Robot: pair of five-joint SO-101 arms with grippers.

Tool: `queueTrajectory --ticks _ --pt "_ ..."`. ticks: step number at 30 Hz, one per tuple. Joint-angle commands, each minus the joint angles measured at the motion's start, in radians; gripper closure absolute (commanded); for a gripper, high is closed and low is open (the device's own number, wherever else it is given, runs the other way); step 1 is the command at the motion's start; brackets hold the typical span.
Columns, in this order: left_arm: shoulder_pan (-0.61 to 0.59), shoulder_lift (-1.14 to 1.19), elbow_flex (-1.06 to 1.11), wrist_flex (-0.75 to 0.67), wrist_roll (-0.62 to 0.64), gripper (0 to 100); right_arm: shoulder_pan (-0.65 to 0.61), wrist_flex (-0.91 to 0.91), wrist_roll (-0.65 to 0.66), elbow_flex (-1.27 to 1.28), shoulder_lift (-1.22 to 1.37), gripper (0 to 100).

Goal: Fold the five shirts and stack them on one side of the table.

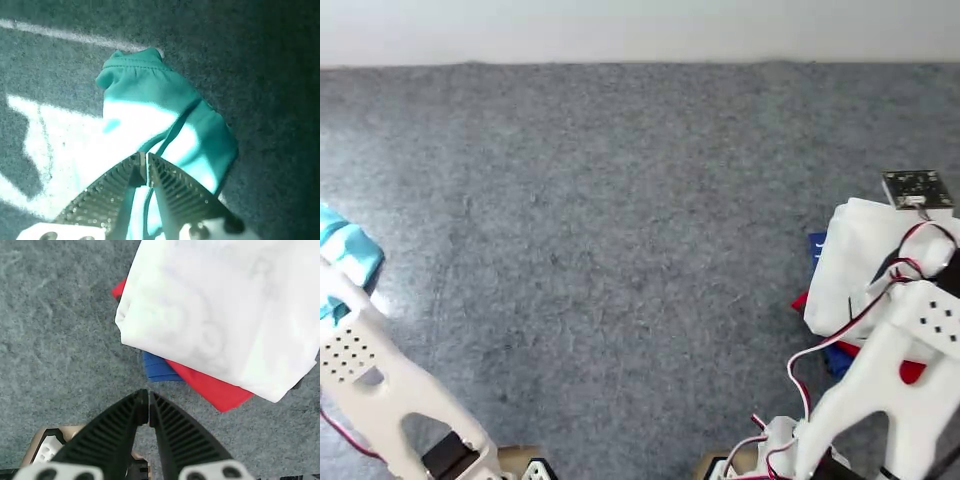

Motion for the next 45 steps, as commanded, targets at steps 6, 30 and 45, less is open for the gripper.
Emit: queueTrajectory --ticks 6,30,45 --pt "-0.107 -0.003 0.022 0.023 0.015 83 0.013 0.042 -0.008 -0.005 -0.047 98.9" --pt "-0.055 -0.011 0.044 0.014 -0.043 99 0.013 0.044 -0.008 0.000 -0.127 98.9" --pt "0.425 -0.658 0.140 0.026 0.196 99 0.013 0.044 -0.008 0.000 -0.127 98.9"
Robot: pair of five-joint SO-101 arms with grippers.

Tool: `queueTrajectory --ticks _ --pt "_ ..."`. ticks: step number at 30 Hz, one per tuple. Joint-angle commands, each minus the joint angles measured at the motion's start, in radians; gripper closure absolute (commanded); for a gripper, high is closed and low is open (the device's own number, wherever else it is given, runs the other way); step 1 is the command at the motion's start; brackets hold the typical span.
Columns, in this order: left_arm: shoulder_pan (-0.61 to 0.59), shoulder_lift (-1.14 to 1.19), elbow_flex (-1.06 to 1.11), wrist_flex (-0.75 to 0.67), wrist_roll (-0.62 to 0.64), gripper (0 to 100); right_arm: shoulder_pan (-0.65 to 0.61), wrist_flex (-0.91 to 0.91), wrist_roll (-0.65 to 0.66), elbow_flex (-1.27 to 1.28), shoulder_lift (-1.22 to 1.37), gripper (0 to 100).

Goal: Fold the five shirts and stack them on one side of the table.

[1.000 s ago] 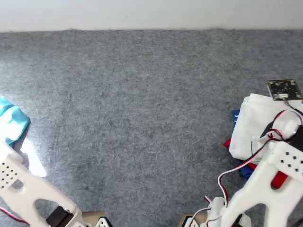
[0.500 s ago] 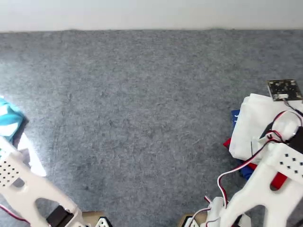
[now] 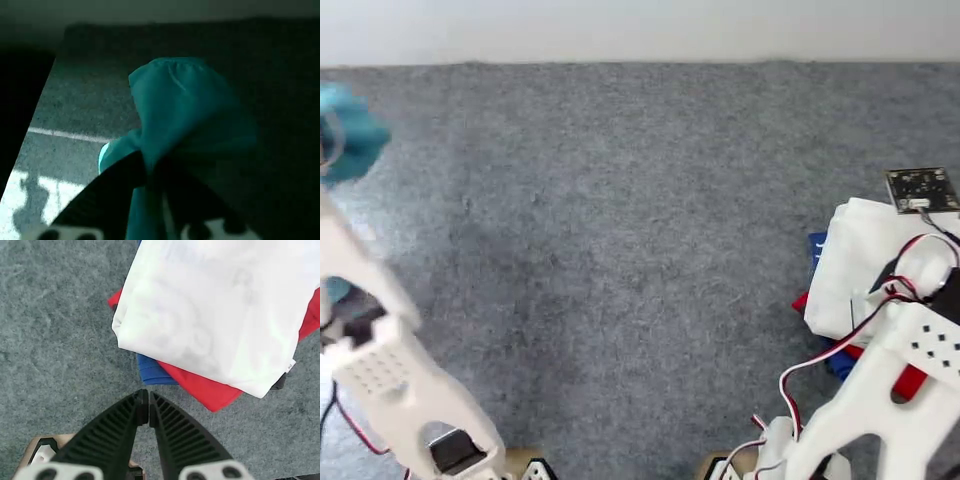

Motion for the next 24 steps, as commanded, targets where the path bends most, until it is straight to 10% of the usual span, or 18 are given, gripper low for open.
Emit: queueTrajectory --ticks 1,13,24 --pt "0.195 -0.278 0.127 0.020 0.075 99 0.013 0.042 -0.008 0.000 -0.024 98.9" --pt "0.758 -0.677 0.757 0.017 0.164 99 0.013 0.042 -0.008 0.002 -0.024 98.9" --pt "0.609 -0.683 1.368 -0.229 0.160 94 0.010 0.042 -0.008 0.002 -0.022 98.9"
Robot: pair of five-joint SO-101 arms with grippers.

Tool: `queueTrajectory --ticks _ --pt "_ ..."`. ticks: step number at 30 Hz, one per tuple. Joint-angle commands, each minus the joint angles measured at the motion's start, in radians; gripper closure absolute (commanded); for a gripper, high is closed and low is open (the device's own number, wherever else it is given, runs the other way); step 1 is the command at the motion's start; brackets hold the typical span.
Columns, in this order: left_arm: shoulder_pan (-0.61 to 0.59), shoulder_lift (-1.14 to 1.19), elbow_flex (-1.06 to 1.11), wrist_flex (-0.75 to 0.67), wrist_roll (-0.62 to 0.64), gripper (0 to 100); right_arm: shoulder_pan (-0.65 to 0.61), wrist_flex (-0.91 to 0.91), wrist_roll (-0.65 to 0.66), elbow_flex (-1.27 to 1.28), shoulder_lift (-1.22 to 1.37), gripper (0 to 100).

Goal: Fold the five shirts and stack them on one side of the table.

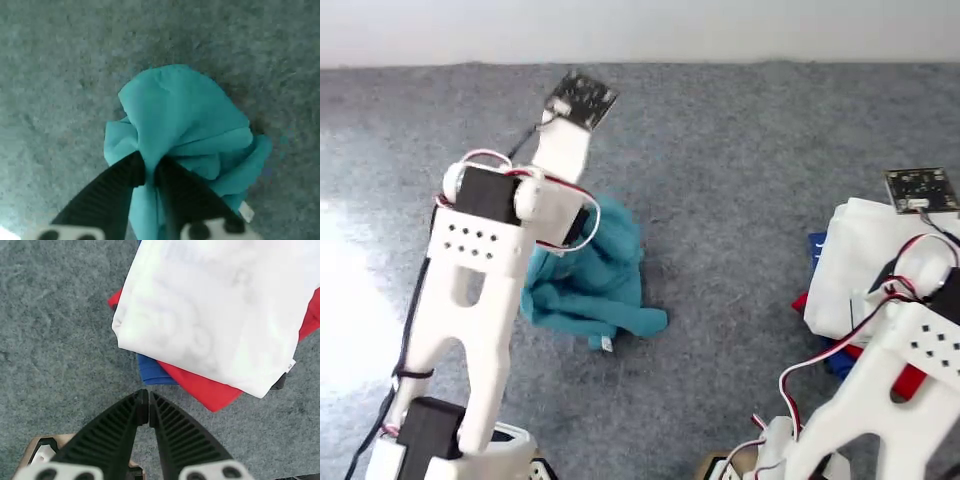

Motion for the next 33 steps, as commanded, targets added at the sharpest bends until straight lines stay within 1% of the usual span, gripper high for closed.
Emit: queueTrajectory --ticks 1,3,5,9,12,15,19,25,27,29,33 --pt "-0.141 -0.038 0.128 -0.087 0.005 92 0.012 0.042 -0.008 0.002 -0.022 98.9" --pt "-0.253 -0.038 0.186 -0.126 0.005 89 0.012 0.042 -0.008 0.002 -0.022 98.9" --pt "-0.377 -0.038 0.229 -0.163 -0.002 89 0.012 0.042 -0.008 0.002 -0.022 98.9" --pt "-0.614 -0.038 0.302 -0.187 -0.087 89 0.010 0.042 -0.008 0.002 -0.022 98.9" --pt "-0.752 -0.038 0.340 -0.186 -0.121 89 0.005 0.042 -0.008 0.002 -0.022 98.9" --pt "-0.850 -0.040 0.346 -0.176 -0.157 89 -0.050 0.042 -0.008 0.002 -0.022 98.7" --pt "-0.930 -0.040 0.321 -0.137 -0.176 89 -0.223 0.039 -0.008 0.009 -0.005 98.6" --pt "-1.019 -0.040 0.260 -0.041 -0.176 89 -0.607 0.019 -0.008 0.080 0.151 98.3" --pt "-1.051 -0.040 0.234 -0.014 -0.176 89 -0.707 -0.012 -0.008 0.061 0.232 95.4" --pt "-1.085 -0.040 0.208 0.003 -0.178 89 -0.788 -0.033 -0.008 0.026 0.311 89.8" --pt "-1.135 -0.040 0.165 0.028 -0.195 89 -0.908 -0.047 -0.005 -0.068 0.461 80.4"
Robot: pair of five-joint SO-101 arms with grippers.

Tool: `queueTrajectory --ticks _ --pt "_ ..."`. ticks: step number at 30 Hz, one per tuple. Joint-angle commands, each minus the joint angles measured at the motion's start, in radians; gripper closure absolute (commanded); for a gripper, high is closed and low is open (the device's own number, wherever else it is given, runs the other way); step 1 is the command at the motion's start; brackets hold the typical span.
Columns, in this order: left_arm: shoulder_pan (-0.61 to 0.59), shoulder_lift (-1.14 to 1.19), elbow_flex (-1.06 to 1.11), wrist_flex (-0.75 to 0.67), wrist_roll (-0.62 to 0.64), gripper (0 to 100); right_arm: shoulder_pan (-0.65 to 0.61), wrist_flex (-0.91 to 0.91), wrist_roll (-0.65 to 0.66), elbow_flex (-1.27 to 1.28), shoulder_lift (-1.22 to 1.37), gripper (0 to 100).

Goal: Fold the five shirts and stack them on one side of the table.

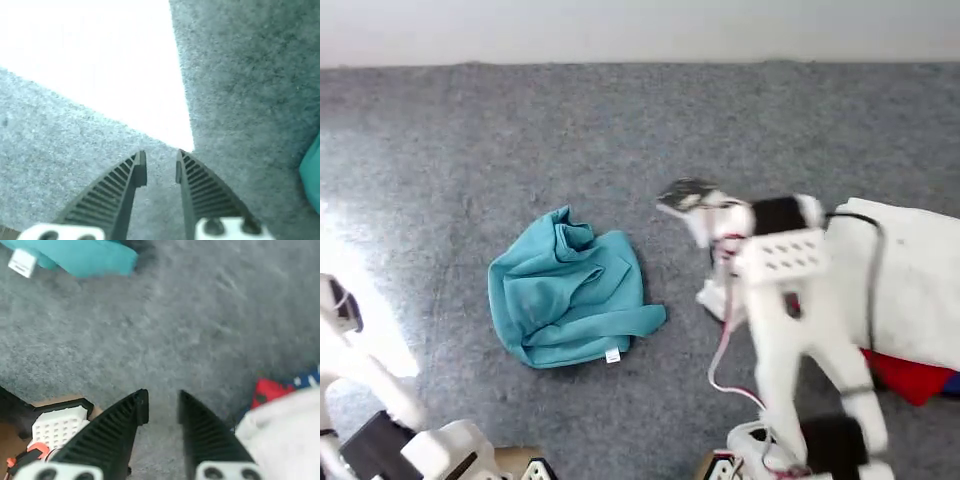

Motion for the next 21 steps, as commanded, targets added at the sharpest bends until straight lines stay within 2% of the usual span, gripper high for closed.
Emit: queueTrajectory --ticks 1,8,11,21 --pt "-0.041 -0.040 -0.061 0.015 -0.040 89 -0.101 -0.015 -0.003 -0.104 0.113 79.2" --pt "-0.127 -0.040 -0.070 0.008 -0.063 89 -0.217 -0.004 0.002 -0.305 0.357 77.5" --pt "-0.150 -0.040 -0.070 0.008 -0.063 89 -0.263 -0.002 0.060 -0.351 0.446 77.5" --pt "-0.166 -0.040 -0.067 0.003 -0.055 89 -0.348 -0.002 0.091 -0.431 0.622 77.5"
